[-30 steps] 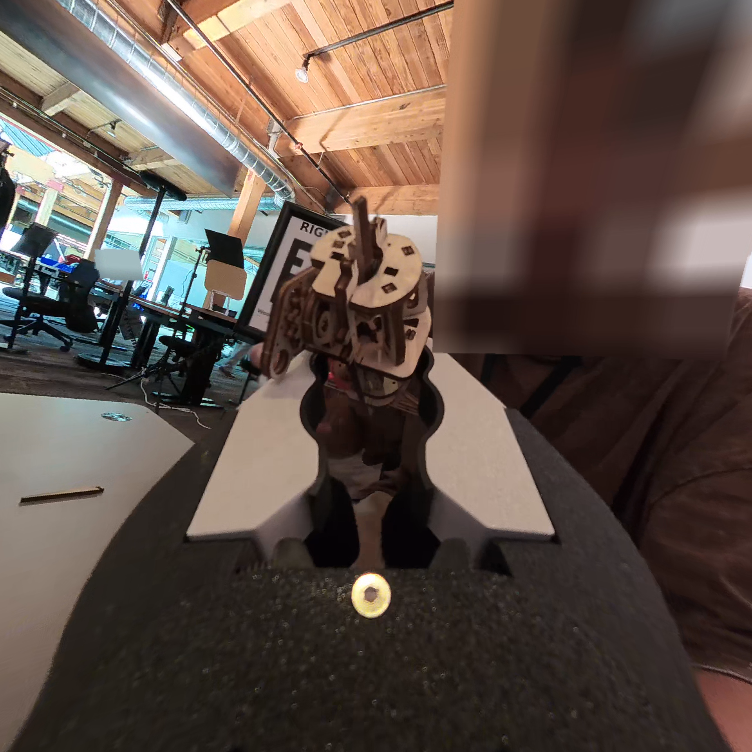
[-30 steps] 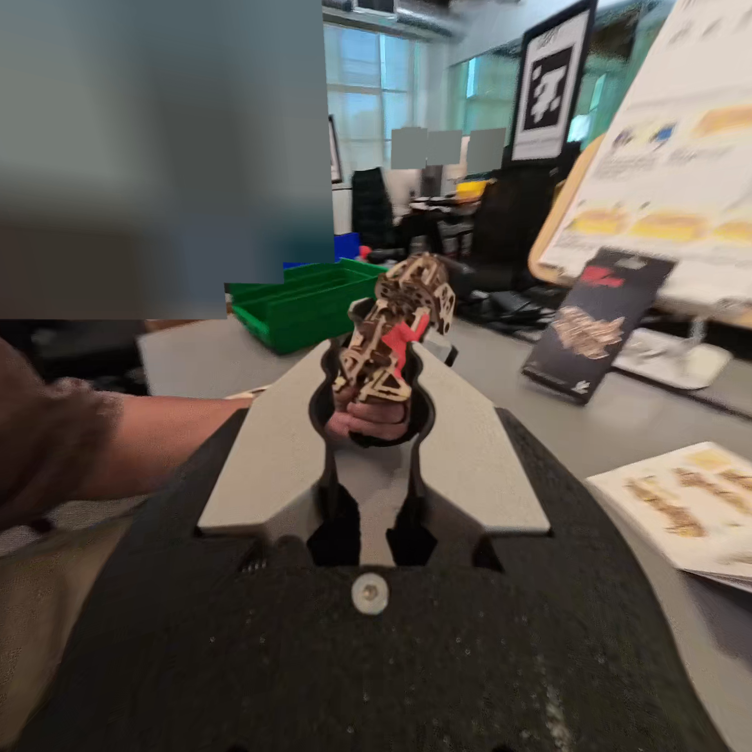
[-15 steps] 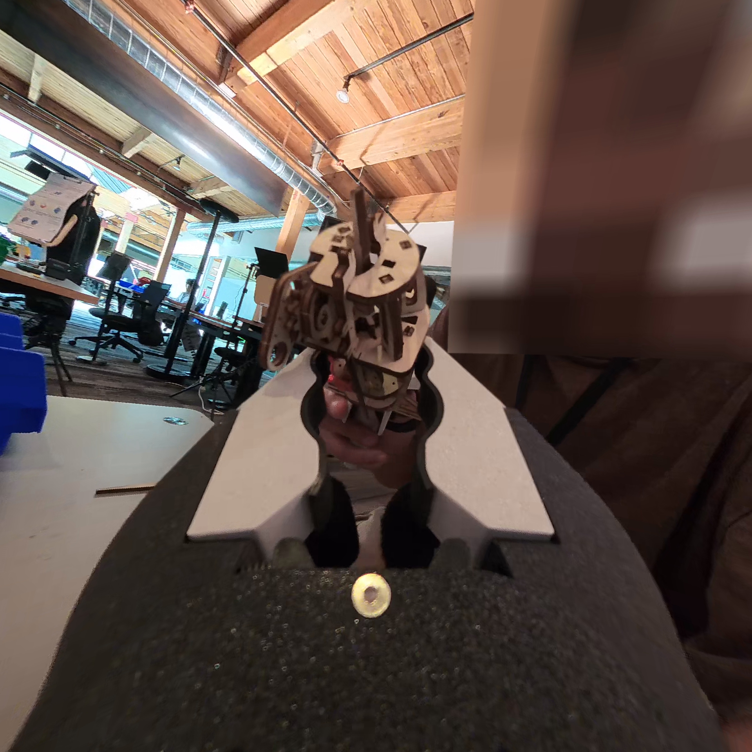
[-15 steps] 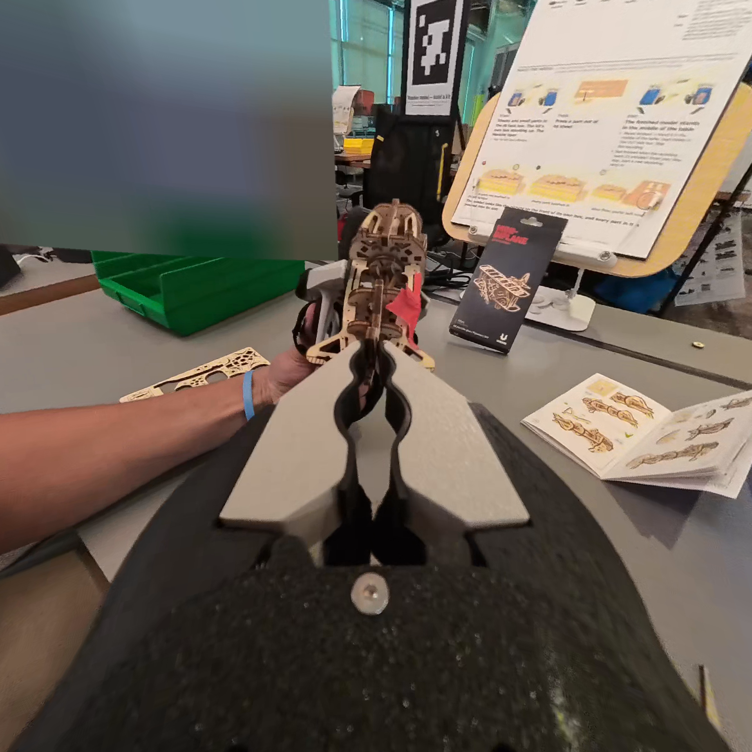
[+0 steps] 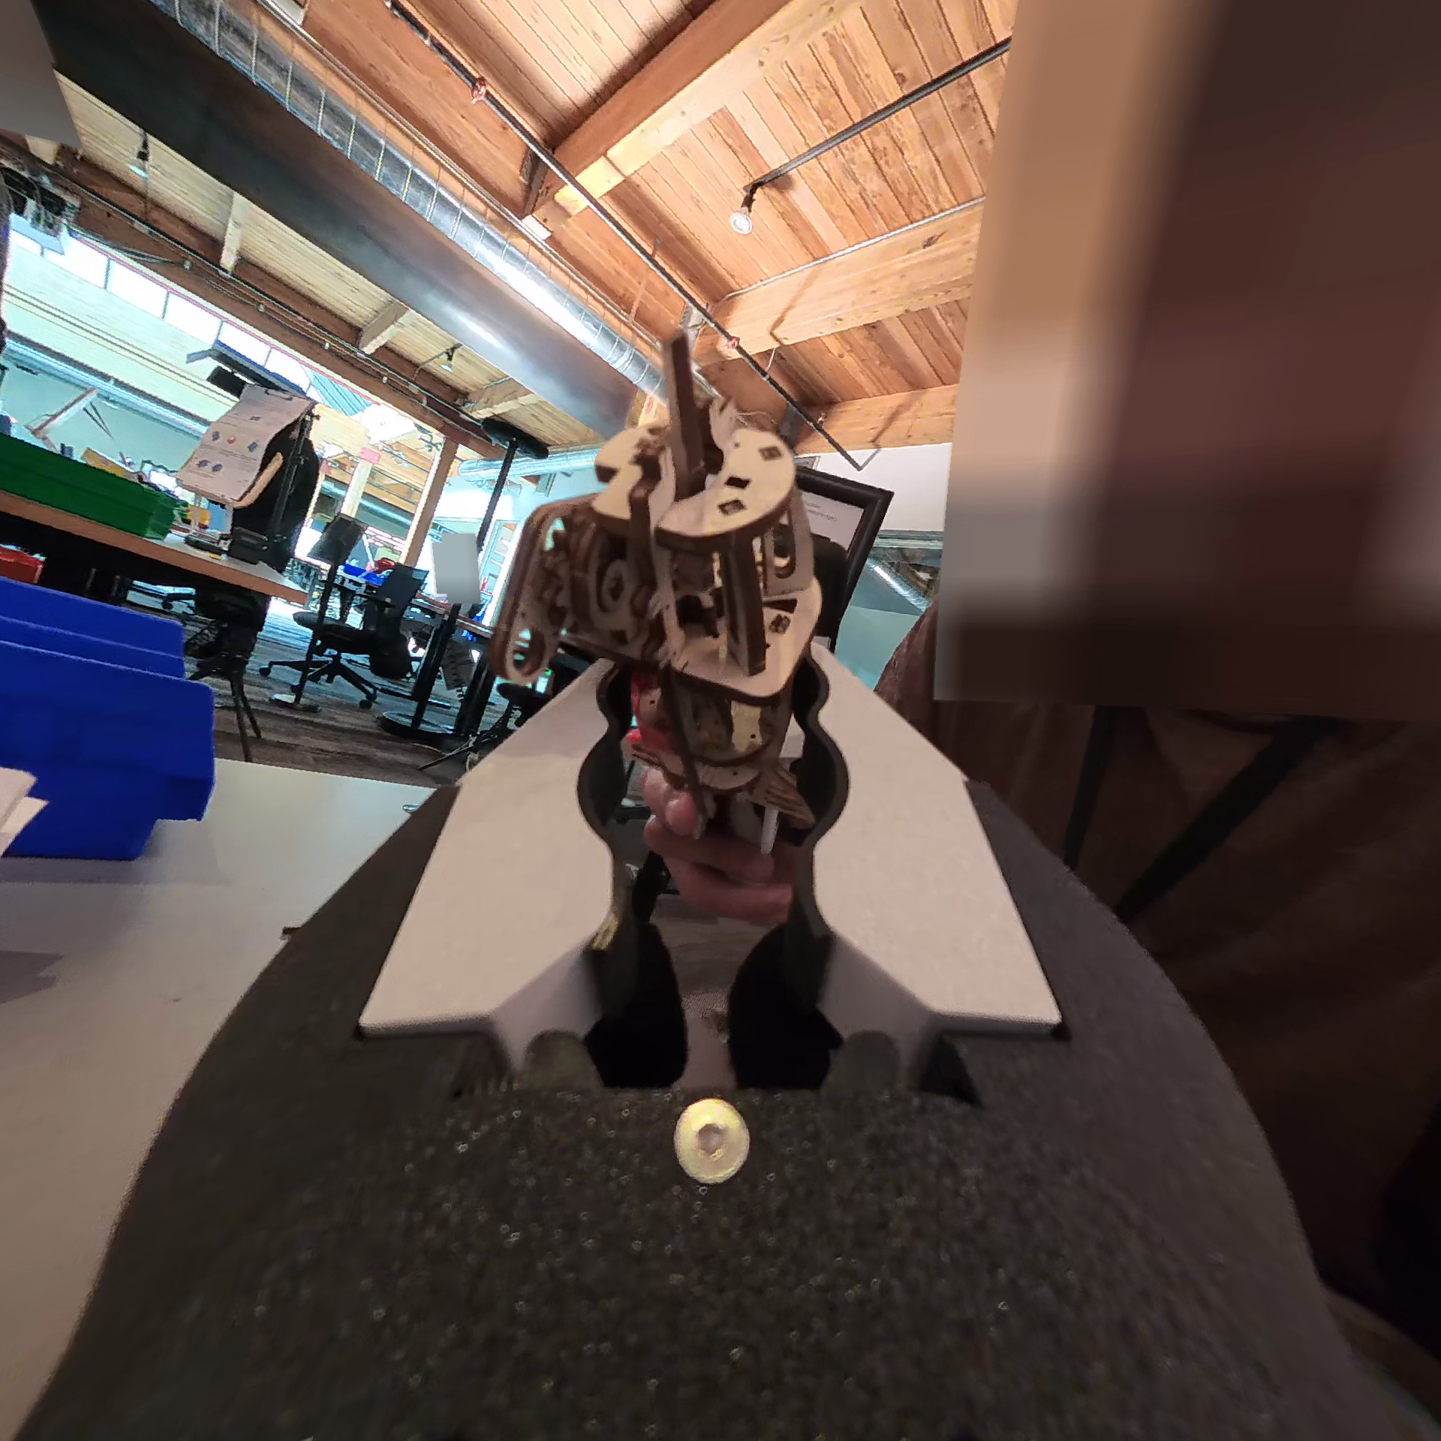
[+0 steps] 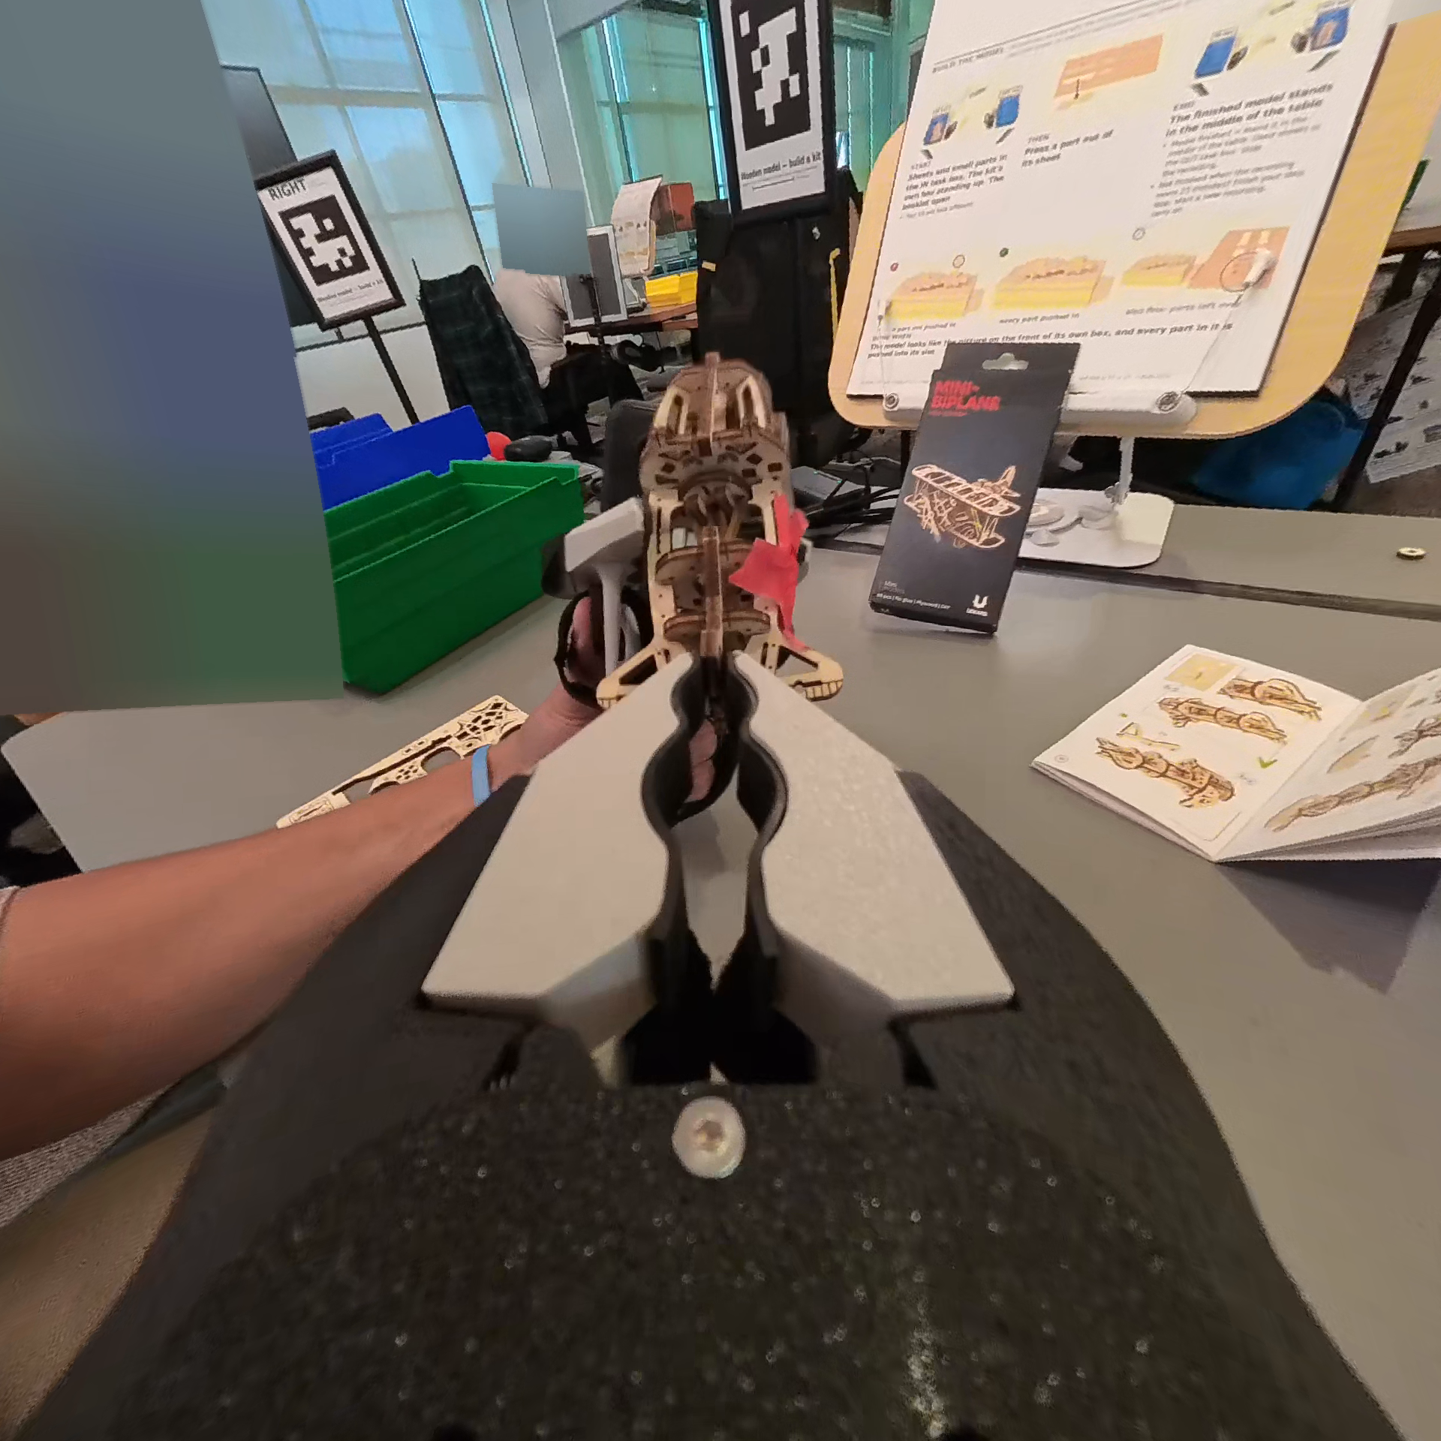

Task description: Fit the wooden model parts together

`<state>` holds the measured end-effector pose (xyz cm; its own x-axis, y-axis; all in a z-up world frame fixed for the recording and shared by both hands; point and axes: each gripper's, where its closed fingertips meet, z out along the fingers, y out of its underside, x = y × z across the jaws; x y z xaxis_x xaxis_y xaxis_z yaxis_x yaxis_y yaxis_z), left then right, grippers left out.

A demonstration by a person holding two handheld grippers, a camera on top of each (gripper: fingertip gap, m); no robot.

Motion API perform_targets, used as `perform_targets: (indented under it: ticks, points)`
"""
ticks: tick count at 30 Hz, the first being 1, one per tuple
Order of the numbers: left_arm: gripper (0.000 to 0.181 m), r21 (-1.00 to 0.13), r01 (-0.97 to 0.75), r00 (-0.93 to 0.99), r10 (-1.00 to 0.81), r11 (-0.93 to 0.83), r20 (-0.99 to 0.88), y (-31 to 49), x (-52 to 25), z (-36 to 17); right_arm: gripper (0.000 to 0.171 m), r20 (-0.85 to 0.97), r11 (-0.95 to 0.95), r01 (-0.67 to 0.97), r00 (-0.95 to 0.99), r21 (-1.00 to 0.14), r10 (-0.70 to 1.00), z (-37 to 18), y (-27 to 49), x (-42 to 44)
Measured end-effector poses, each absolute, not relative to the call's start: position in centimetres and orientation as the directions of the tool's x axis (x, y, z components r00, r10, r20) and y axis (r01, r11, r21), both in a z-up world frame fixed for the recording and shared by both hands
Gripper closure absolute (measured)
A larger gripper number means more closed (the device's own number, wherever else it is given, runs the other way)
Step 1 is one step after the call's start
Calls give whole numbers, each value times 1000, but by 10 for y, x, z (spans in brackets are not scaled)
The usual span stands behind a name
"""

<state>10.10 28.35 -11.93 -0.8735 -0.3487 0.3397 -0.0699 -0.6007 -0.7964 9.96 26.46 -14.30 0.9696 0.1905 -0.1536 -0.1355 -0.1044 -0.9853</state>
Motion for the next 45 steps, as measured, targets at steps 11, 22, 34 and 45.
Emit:
perform_targets:
  ticks: [11, 22, 34, 45]
  points:
    - [142, -786, -120, -910, -250, -606, 332, 278, 89, -114, 127, -126, -131, -73, 880, -989, 458, -126, 248, 85]
    - [142, -828, -227, -941, -103, -512, 322, 250, 72, -119, 113, -664, -666, -161, 405, -728, 628, -151, 246, 77]
    - [144, -834, -232, -935, -121, -500, 332, 248, 77, -123, 144, -769, -735, -228, 204, -639, 605, -154, 245, 59]
    - [151, -813, -222, -927, -142, -538, 347, 258, 81, -122, 145, -768, -725, -258, 267, -638, 582, -153, 253, 64]
